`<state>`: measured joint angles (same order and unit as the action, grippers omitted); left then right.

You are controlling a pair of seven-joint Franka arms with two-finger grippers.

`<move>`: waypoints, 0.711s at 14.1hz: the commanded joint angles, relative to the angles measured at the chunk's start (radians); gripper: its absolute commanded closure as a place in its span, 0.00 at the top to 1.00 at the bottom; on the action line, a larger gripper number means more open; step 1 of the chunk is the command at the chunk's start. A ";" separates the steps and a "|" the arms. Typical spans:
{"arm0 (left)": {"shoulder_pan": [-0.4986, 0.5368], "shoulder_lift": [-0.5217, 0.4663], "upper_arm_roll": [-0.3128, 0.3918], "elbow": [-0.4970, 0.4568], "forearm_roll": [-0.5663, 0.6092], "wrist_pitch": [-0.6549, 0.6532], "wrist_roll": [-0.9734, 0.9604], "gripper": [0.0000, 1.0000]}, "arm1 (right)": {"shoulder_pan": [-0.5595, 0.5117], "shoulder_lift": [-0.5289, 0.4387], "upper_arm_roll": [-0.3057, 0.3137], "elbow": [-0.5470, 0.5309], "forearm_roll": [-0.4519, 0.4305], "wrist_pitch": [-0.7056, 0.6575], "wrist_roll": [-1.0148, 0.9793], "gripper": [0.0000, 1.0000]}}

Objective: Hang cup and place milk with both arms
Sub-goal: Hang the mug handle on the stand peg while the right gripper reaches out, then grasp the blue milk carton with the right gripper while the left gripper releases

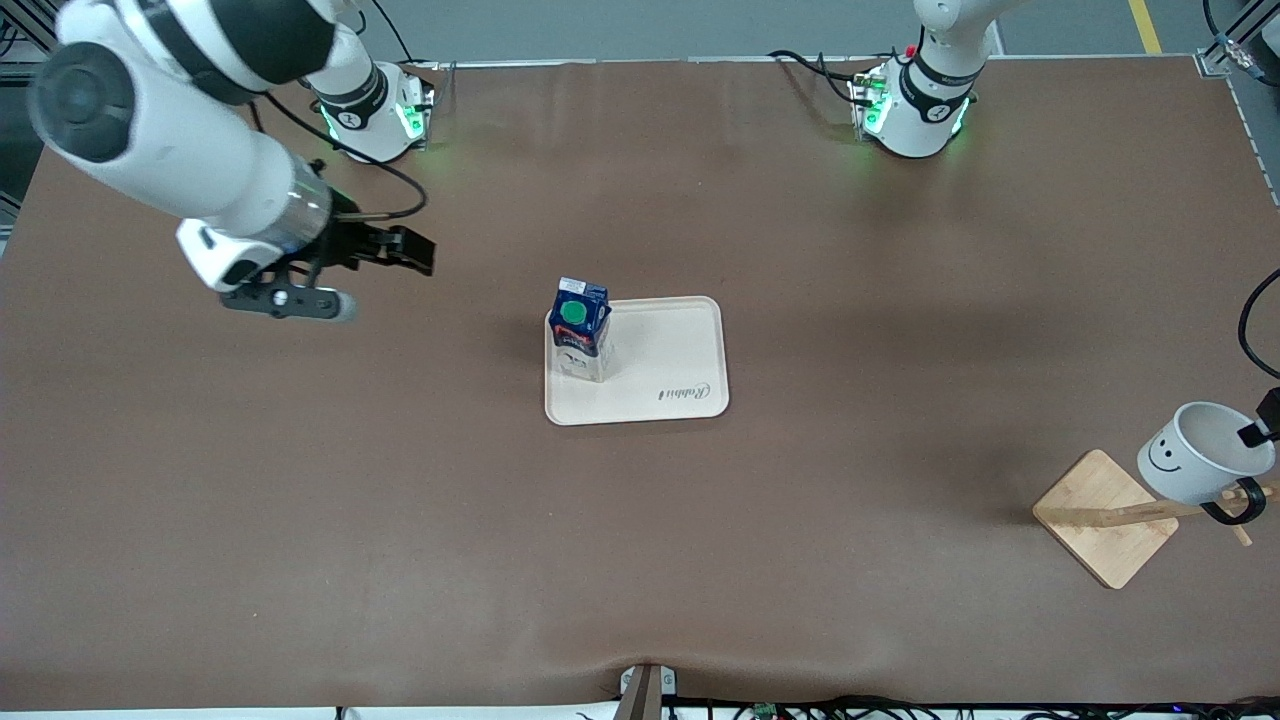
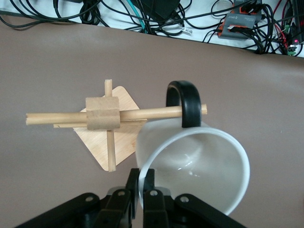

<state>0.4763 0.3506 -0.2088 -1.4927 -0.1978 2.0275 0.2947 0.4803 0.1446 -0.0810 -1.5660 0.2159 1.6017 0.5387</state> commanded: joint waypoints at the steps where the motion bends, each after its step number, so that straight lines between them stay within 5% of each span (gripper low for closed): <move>1: -0.005 0.028 -0.014 0.028 -0.014 -0.007 -0.006 1.00 | 0.102 0.025 -0.011 -0.020 0.005 0.078 0.124 1.00; 10: -0.197 -0.053 -0.023 0.074 0.225 -0.190 -0.325 1.00 | 0.264 0.220 -0.011 -0.025 -0.053 0.285 0.340 1.00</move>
<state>0.3099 0.3257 -0.2334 -1.4235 -0.0331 1.8968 0.0054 0.7163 0.3332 -0.0814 -1.5949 0.1796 1.8586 0.8305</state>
